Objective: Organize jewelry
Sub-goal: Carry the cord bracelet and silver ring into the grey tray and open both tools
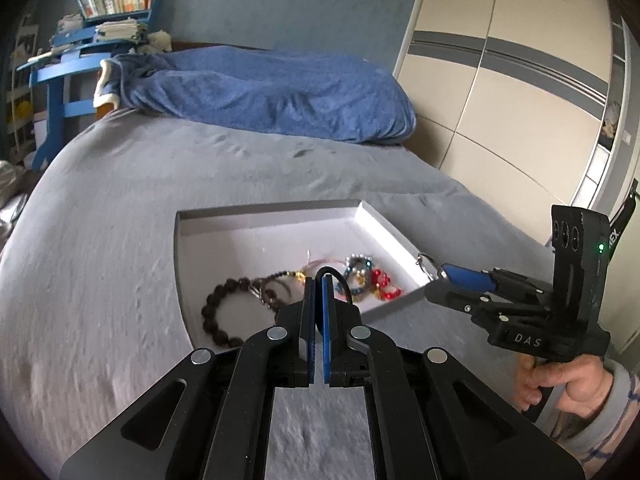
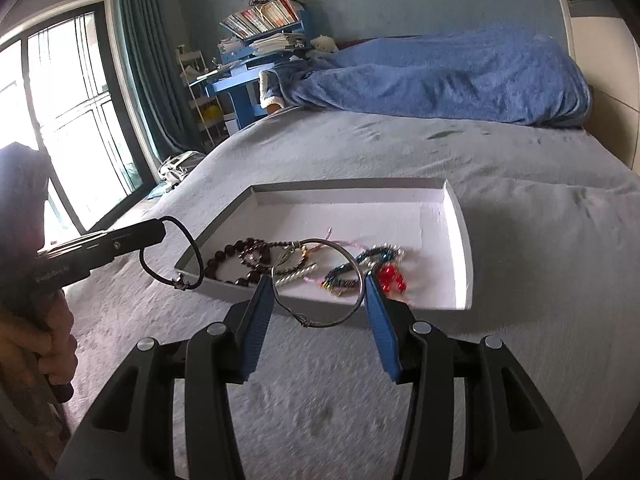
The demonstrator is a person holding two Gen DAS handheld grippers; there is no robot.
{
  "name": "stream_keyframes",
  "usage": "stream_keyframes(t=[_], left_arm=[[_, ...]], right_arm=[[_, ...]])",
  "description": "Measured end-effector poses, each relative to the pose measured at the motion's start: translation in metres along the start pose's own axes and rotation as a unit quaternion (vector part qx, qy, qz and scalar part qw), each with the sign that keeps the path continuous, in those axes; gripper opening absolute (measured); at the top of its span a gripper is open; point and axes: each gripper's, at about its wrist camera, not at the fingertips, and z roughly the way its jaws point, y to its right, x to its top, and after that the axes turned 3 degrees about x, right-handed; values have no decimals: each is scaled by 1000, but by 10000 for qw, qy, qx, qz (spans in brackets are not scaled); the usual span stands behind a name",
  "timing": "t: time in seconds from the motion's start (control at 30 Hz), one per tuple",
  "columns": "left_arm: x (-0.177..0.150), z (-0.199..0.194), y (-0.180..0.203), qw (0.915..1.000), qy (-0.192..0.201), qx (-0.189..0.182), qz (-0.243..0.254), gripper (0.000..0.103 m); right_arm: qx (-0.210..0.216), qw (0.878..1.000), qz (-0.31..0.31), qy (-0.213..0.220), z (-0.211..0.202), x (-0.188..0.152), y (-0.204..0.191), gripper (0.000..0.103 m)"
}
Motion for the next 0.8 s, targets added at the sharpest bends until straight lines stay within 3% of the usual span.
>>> stream_keyframes(t=[0.4, 0.8], left_arm=[[15, 40, -11, 10000, -38, 43, 10, 3], [1, 84, -27, 9978, -565, 341, -83, 3]], right_arm=[[-132, 9997, -154, -132, 39, 19, 19, 47], [-441, 9964, -274, -672, 75, 6, 25, 47]])
